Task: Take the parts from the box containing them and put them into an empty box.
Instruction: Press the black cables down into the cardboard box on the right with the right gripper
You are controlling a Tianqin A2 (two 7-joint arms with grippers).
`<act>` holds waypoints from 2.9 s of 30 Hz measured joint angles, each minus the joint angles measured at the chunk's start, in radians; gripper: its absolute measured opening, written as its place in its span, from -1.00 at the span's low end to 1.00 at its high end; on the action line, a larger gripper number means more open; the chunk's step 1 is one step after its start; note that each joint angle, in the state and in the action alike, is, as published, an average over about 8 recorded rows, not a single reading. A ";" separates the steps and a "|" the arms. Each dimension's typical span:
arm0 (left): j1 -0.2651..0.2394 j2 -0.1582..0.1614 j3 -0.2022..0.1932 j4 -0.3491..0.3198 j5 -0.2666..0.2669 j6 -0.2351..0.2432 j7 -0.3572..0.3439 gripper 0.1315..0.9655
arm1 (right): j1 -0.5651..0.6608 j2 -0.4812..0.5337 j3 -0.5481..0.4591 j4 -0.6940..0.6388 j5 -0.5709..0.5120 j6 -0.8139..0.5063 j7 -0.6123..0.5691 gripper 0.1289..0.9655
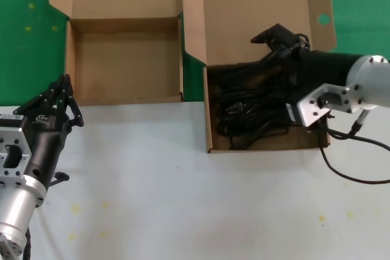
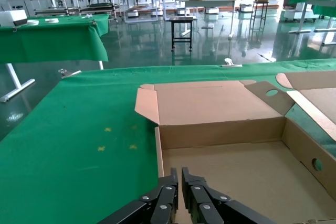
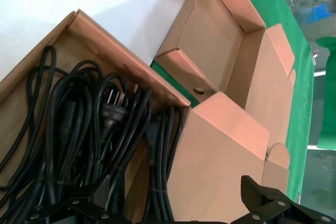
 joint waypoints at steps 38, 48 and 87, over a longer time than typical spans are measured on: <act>0.000 0.000 0.000 0.000 0.000 0.000 0.000 -0.97 | 0.024 -0.081 -0.025 -0.114 -0.085 0.012 0.005 -0.64; 0.000 0.000 0.000 0.000 0.000 0.000 0.000 -0.97 | 0.025 -0.081 -0.016 -0.093 -0.108 0.003 0.026 -0.87; 0.000 0.000 0.000 0.000 0.000 0.000 0.000 -0.97 | 0.028 -0.045 0.060 0.028 -0.364 -0.173 0.232 -0.58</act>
